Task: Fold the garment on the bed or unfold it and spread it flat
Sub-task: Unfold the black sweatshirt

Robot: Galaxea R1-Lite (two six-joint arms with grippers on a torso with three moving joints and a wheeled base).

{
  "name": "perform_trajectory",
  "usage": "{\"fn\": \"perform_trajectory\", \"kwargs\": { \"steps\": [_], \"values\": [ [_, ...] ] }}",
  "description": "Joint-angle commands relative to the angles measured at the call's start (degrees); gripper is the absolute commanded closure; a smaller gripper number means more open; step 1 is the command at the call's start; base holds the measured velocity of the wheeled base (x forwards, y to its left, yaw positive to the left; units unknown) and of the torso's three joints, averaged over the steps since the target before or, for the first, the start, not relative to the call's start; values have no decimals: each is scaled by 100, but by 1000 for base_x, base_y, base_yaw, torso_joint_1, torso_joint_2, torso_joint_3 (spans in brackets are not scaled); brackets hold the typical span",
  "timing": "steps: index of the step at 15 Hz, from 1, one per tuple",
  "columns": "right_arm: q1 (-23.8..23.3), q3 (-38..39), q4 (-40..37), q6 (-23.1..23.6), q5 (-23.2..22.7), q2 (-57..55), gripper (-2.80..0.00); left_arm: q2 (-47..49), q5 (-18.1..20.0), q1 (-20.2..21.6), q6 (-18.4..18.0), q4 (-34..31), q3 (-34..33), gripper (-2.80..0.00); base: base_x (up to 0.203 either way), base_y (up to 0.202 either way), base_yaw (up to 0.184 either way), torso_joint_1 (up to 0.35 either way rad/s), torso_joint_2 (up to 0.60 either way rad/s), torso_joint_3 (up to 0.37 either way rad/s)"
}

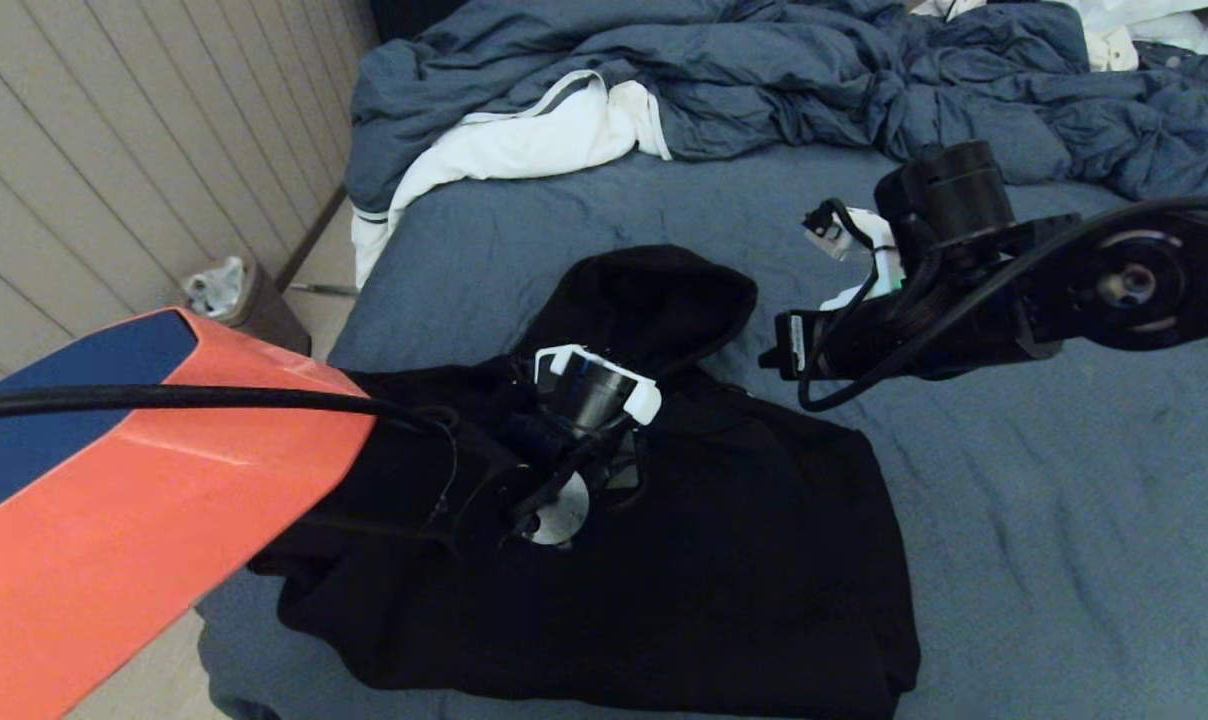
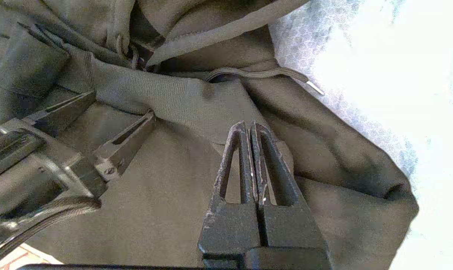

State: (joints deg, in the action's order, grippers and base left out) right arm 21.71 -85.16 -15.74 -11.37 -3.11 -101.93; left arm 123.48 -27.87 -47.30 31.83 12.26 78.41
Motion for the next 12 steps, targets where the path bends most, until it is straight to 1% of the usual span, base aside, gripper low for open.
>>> {"fn": "perform_trajectory", "kwargs": {
  "steps": [1,2,7,9,11,12],
  "values": [
    [0,9,5,-5,-5,-38,0,124,-17,65,25,13,43,-280,0,0,0,0,0,0],
    [0,26,43,-5,-6,-29,0,124,-26,86,34,13,51,0,0,0,0,0,0,0],
    [9,35,80,-5,3,-29,0,-66,-61,91,58,13,85,0,0,0,0,0,0,0],
    [9,35,80,-5,3,-12,0,-274,-61,53,57,13,-32,0,0,0,0,0,0,0],
    [2,27,80,2,3,-39,0,-524,-72,-164,94,13,-361,0,0,0,0,0,0,0],
    [6,29,80,4,3,-53,0,-620,-176,-362,96,9,-607,0,0,0,0,0,0,0]
  ]
}}
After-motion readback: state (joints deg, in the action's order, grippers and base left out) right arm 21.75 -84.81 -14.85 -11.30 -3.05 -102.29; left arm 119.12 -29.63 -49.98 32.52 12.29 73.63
